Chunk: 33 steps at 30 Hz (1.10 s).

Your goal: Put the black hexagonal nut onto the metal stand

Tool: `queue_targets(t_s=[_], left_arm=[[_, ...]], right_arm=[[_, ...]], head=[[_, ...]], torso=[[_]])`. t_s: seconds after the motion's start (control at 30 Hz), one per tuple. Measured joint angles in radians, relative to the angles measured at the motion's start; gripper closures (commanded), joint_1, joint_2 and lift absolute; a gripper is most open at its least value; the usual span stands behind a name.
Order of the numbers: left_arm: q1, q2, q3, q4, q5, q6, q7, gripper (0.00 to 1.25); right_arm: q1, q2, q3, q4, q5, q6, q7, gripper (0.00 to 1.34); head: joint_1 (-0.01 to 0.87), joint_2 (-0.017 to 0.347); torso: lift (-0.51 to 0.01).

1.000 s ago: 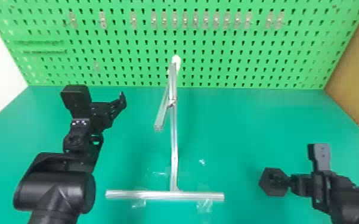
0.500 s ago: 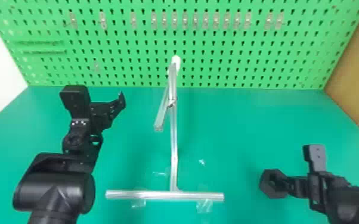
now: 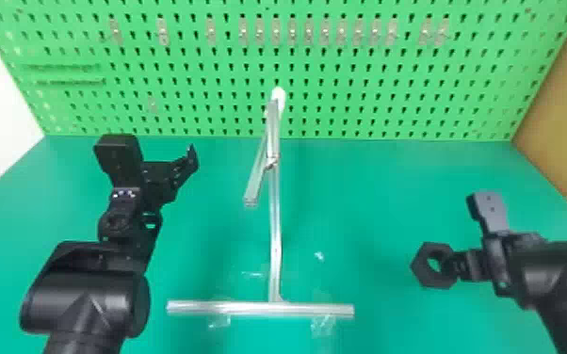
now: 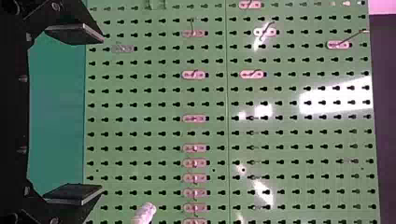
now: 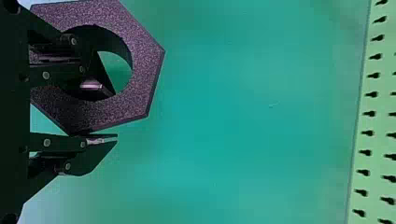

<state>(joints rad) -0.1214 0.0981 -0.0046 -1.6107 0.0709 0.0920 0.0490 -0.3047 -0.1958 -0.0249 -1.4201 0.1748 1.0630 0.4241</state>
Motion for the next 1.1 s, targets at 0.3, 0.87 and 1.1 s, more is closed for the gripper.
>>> queue_targets(t_s=[0.3, 0.87, 1.1], left_arm=[[-0.001, 0.000, 0.000, 0.000, -0.002, 0.000, 0.000, 0.15], [-0.005, 0.000, -0.003, -0.002, -0.012, 0.013, 0.000, 0.15], [-0.008, 0.000, -0.009, -0.002, -0.018, 0.021, 0.000, 0.15]], right_arm=[[-0.095, -0.044, 0.061, -0.047, -0.028, 0.121, 0.070, 1.13], [-0.376, -0.132, 0.228, -0.087, -0.029, 0.237, 0.199, 1.13], [-0.516, -0.144, 0.301, -0.054, -0.061, 0.231, 0.223, 1.13]], head=[[0.693, 0.081], [0.693, 0.081], [0.693, 0.081]], torso=[[-0.001], [-0.001], [-0.001]])
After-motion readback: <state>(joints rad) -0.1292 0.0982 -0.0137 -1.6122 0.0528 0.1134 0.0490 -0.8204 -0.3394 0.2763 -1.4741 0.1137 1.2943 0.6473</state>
